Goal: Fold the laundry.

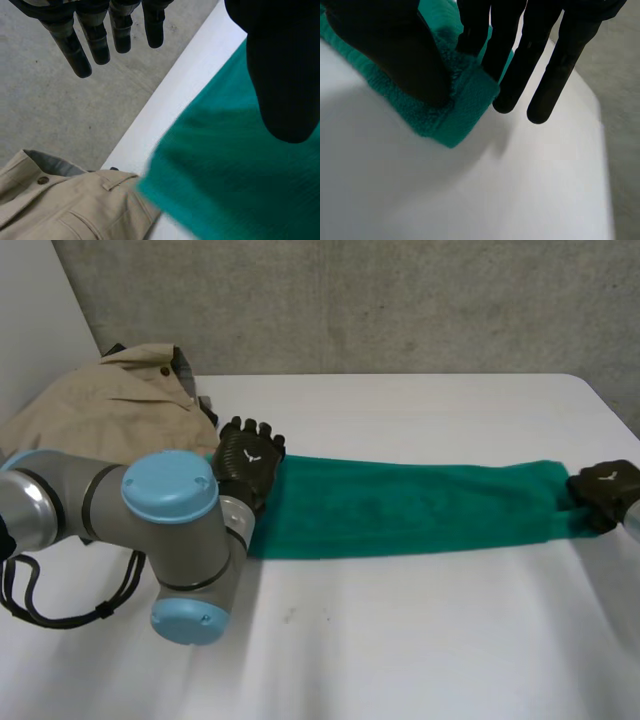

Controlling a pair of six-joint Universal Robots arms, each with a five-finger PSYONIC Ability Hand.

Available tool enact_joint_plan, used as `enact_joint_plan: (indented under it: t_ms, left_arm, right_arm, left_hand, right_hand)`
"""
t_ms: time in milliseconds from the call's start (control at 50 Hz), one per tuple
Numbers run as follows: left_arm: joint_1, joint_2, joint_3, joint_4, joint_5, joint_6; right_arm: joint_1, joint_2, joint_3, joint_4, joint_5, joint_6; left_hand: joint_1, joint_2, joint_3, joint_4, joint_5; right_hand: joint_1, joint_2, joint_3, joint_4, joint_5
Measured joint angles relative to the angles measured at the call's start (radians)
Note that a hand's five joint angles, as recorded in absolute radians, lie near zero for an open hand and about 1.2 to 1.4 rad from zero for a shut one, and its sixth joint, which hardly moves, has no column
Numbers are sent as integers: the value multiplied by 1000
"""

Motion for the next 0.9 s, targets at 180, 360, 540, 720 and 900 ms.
enact_joint_plan:
  t_ms: [180,360,540,720,900]
  left_arm:
    - [3,102,-40,1,0,-1]
    - [5,186,-101,1,1,-46]
    - [5,238,-154,1,1,-83]
    - [0,246,-180,1,0,-84]
    - [-16,232,-148,3,0,-88]
  right_arm:
    - [-81,-66,-25,-135,186,-155]
    - [50,-130,-19,-190,196,-229]
    - [422,-220,64,-321,27,-97]
    - [694,-123,137,-348,-113,-152]
    - [719,-118,213,-337,-109,-163]
  left_hand:
    - [0,0,0,0,0]
    - [0,0,0,0,0]
    - [0,0,0,0,0]
    - [0,0,0,0,0]
    - [0,0,0,0,0]
  right_hand:
    - [0,3,18,26,15]
    - [0,3,18,27,15]
    - [0,12,25,27,24]
    - [0,12,25,27,24]
    - [-830,-875,-852,-860,-861]
